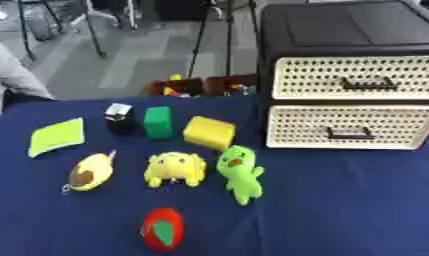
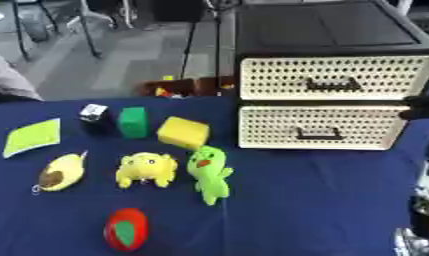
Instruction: Pick up objects from table and place into drawer.
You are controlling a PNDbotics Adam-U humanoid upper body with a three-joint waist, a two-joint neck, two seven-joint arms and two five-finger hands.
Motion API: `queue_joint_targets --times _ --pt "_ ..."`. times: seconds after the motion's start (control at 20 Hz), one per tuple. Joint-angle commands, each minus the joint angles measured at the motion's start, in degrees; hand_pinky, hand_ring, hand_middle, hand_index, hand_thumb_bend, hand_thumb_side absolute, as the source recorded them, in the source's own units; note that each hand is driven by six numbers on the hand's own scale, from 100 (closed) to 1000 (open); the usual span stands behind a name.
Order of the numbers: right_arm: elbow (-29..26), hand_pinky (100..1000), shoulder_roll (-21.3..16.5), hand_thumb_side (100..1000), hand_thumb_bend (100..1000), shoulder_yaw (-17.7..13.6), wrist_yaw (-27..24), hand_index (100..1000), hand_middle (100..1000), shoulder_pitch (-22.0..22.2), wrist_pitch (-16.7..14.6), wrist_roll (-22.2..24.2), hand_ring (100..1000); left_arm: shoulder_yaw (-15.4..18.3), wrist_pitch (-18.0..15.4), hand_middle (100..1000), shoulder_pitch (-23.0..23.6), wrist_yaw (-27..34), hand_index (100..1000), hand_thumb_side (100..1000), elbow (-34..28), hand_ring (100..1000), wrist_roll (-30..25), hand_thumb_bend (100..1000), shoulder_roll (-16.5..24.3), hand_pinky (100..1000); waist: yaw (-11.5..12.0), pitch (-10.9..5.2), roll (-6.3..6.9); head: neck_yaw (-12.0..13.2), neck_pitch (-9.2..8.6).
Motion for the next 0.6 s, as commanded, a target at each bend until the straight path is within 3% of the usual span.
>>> queue_joint_targets --times 0.05,0.45,0.6 --pt "-1.2 466 -0.5 863 100 0.0 -0.4 829 720 -0.6 -7.2 -6.9 588 0.0 -0.1 749 -0.4 0.2 913 848 -0.8 735 -0.1 308 0.4 503 0.0 -1.0 -0.24 -0.5 0.41" --pt "-1.2 469 -0.7 865 100 0.0 -0.5 829 719 -0.4 -7.0 -6.7 587 -0.1 -0.1 749 -0.4 0.2 914 847 -0.8 735 -0.1 309 0.4 503 0.0 -1.01 -0.34 -3.0 0.33" --pt "-1.2 469 -2.6 857 100 -0.6 0.1 835 718 0.2 -6.8 -6.9 581 -0.1 -0.1 749 -0.4 0.2 914 847 -0.8 735 -0.2 309 0.5 503 -0.1 -1.08 -0.47 -3.5 0.29"
